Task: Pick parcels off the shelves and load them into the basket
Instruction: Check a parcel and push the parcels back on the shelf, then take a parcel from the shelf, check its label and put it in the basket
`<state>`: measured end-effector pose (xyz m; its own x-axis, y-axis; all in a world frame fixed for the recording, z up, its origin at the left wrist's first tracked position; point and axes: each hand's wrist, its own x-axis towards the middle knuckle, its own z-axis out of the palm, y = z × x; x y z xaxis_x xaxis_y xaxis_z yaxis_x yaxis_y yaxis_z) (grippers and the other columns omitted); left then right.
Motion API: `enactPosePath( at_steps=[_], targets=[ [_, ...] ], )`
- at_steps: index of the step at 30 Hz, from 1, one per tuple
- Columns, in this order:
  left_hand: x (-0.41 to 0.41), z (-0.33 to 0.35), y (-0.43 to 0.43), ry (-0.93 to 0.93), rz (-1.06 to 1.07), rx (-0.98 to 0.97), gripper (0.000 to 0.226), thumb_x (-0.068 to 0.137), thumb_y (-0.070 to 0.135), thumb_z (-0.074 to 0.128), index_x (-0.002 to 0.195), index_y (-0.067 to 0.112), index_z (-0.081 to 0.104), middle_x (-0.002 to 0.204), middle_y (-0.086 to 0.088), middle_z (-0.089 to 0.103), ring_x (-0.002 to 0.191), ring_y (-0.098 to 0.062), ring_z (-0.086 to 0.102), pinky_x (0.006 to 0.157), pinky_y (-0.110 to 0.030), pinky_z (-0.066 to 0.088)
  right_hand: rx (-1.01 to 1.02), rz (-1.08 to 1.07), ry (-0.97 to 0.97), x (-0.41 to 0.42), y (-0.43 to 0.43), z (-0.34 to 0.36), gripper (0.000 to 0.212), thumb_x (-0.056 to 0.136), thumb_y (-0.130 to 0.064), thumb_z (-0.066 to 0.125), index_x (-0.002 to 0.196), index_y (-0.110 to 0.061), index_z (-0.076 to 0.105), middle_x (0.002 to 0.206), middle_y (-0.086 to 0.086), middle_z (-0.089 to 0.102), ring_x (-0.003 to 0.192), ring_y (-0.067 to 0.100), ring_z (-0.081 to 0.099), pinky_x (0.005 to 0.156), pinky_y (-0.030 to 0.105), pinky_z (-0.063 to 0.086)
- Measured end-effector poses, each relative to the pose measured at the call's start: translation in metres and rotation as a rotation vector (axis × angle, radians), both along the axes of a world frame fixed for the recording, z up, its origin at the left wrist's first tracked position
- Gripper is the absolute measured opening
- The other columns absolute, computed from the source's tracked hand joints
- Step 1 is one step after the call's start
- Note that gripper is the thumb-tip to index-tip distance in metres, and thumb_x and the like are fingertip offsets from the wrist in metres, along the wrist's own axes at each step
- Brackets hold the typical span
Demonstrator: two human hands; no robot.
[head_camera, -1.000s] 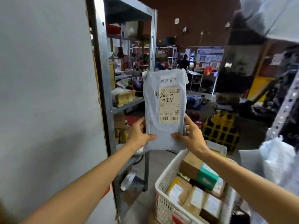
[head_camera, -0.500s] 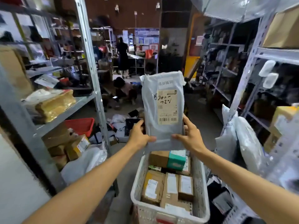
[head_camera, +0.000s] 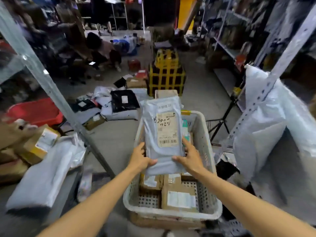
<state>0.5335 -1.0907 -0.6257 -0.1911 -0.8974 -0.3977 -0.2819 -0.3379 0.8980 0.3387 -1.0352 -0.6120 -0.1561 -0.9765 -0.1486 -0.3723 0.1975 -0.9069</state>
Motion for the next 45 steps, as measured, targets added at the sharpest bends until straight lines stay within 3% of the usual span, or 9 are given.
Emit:
enactPosePath(
  at_steps=[2, 6, 12, 16, 23, 26, 33, 38, 45],
  targets=[
    [0.001, -0.039, -0.001, -0.024, -0.004, 0.073, 0.097, 0.049, 0.003, 0.085, 0.137, 0.007, 0.045, 0.132, -0.009, 0.058, 0.118, -0.026, 0.056, 0.096, -0.043, 0.051, 0.085, -0.01, -0.031, 0.0, -0.002, -0.039, 0.085, 0.073, -0.007, 0.079, 0.147, -0.014, 0.036, 0.138, -0.001, 0.049, 0.123, 0.016, 0.049, 0.09, 0.008, 0.042],
    [0.001, -0.099, 0.008, -0.07, -0.037, 0.187, 0.061, 0.065, -0.015, 0.075, 0.114, 0.015, 0.056, 0.112, -0.001, 0.065, 0.106, -0.019, 0.061, 0.079, -0.023, 0.052, 0.273, -0.04, -0.078, 0.008, 0.003, -0.103, 0.088, 0.063, -0.021, 0.075, 0.144, -0.015, 0.041, 0.139, 0.004, 0.054, 0.125, 0.022, 0.052, 0.102, 0.037, 0.046],
    [0.014, -0.164, 0.009, -0.138, -0.081, 0.323, 0.058, 0.067, -0.016, 0.073, 0.115, 0.012, 0.057, 0.108, -0.002, 0.063, 0.104, -0.02, 0.059, 0.085, -0.031, 0.05, 0.518, -0.166, -0.165, 0.029, 0.008, -0.166, 0.083, 0.076, 0.005, 0.073, 0.146, -0.014, 0.035, 0.139, 0.004, 0.05, 0.128, 0.02, 0.047, 0.1, 0.029, 0.042],
    [0.02, -0.2, -0.003, -0.159, -0.034, 0.423, 0.066, 0.068, -0.015, 0.073, 0.122, 0.018, 0.055, 0.114, -0.001, 0.062, 0.113, -0.023, 0.058, 0.098, -0.043, 0.049, 0.572, -0.186, -0.232, 0.037, -0.002, -0.202, 0.077, 0.08, 0.011, 0.066, 0.146, -0.012, 0.035, 0.138, 0.003, 0.049, 0.121, 0.013, 0.046, 0.082, 0.013, 0.039],
    [0.008, -0.253, -0.024, -0.269, -0.037, 0.316, 0.06, 0.082, -0.005, 0.063, 0.136, 0.018, 0.048, 0.128, -0.002, 0.057, 0.105, -0.014, 0.051, 0.085, -0.024, 0.042, 0.588, -0.241, -0.238, 0.043, -0.038, -0.263, 0.078, 0.076, 0.015, 0.067, 0.144, -0.013, 0.041, 0.136, 0.002, 0.053, 0.125, 0.019, 0.049, 0.093, 0.024, 0.042],
    [0.003, -0.265, -0.032, -0.354, -0.12, 0.26, 0.058, 0.091, 0.006, 0.056, 0.144, 0.02, 0.037, 0.14, -0.004, 0.049, 0.123, -0.022, 0.048, 0.093, -0.025, 0.039, 0.581, -0.273, -0.235, 0.049, -0.053, -0.275, 0.078, 0.076, 0.019, 0.062, 0.144, -0.012, 0.04, 0.122, -0.006, 0.051, 0.114, 0.01, 0.045, 0.087, 0.014, 0.04],
    [0.004, -0.272, -0.047, -0.67, -0.199, 0.171, 0.067, 0.087, -0.004, 0.045, 0.148, 0.012, 0.023, 0.143, -0.013, 0.043, 0.126, -0.03, 0.046, 0.102, -0.04, 0.043, 0.565, -0.298, -0.24, 0.071, -0.068, -0.297, 0.077, 0.072, 0.015, 0.067, 0.14, -0.014, 0.045, 0.113, -0.005, 0.054, 0.106, 0.011, 0.048, 0.089, 0.024, 0.041],
    [-0.001, -0.262, -0.028, -0.738, -0.328, 0.158, 0.089, 0.085, -0.013, 0.046, 0.151, 0.007, -0.009, 0.16, -0.01, 0.002, 0.145, -0.026, 0.014, 0.116, -0.03, 0.019, 0.538, -0.337, -0.166, 0.079, -0.065, -0.312, 0.074, 0.07, 0.012, 0.07, 0.136, -0.013, 0.049, 0.126, 0.005, 0.061, 0.116, 0.023, 0.055, 0.1, 0.036, 0.046],
    [-0.015, -0.231, -0.024, -0.892, -0.461, 0.126, 0.091, 0.086, -0.007, 0.054, 0.152, 0.01, -0.006, 0.159, -0.015, -0.006, 0.146, -0.03, 0.009, 0.113, -0.034, 0.024, 0.698, -0.092, 0.209, 0.076, -0.07, -0.29, 0.073, 0.086, -0.006, 0.067, 0.146, -0.009, 0.025, 0.128, 0.02, 0.054, 0.114, 0.037, 0.056, 0.091, 0.045, 0.05]
  ],
)
